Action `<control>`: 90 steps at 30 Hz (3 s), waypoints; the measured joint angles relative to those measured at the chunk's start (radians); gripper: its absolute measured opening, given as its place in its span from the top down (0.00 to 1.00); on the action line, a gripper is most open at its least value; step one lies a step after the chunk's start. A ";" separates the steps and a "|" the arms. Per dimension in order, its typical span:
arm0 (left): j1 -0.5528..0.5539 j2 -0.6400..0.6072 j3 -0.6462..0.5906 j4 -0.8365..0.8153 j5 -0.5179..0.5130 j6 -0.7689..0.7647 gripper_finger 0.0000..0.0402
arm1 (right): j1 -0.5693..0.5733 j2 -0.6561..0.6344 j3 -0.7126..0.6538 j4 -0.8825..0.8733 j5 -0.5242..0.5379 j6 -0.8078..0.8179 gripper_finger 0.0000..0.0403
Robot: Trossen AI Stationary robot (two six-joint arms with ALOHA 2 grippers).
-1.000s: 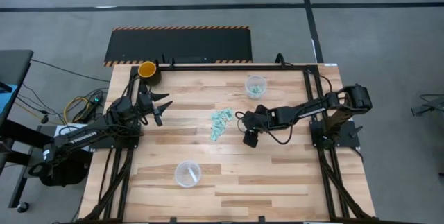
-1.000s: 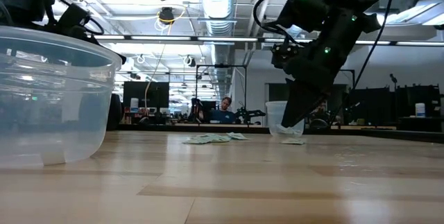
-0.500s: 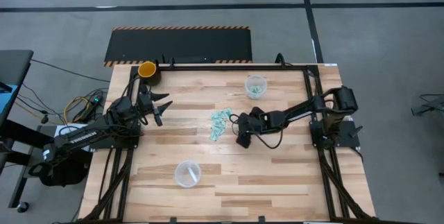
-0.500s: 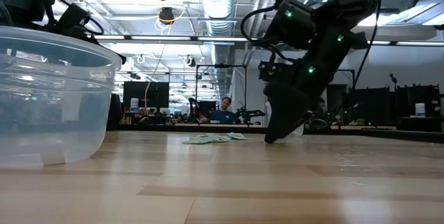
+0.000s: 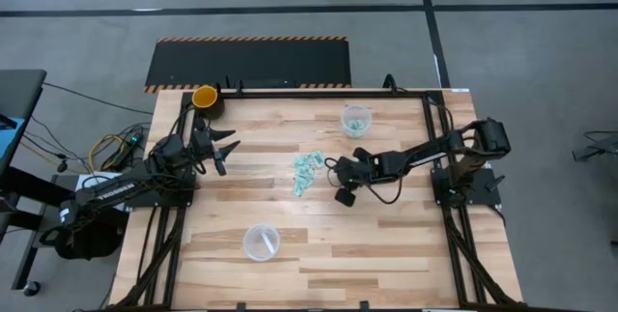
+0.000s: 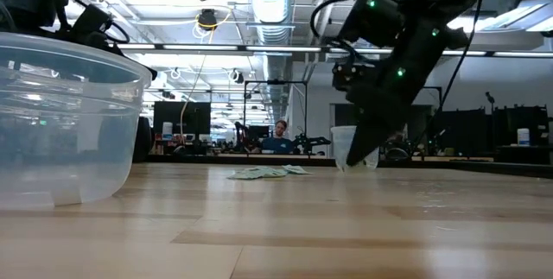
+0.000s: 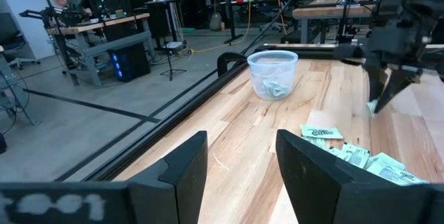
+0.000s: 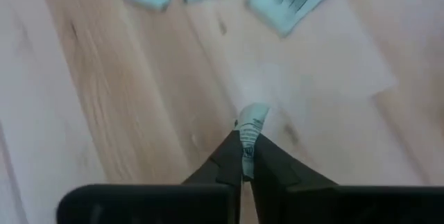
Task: Pick and place Stevia / Truvia into bins
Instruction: Put the stevia packet into the top container
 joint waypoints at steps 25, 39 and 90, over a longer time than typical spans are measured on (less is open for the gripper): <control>0.000 0.000 0.000 0.000 0.000 0.000 0.59 | -0.186 -0.355 0.006 -0.107 0.477 -0.106 0.85; 0.000 0.000 0.000 0.000 0.000 0.000 0.59 | -0.304 -0.189 0.007 -0.047 0.447 -0.100 0.49; 0.000 0.000 0.000 0.000 0.001 0.000 0.59 | -0.140 0.254 0.067 0.405 -0.098 -0.296 0.61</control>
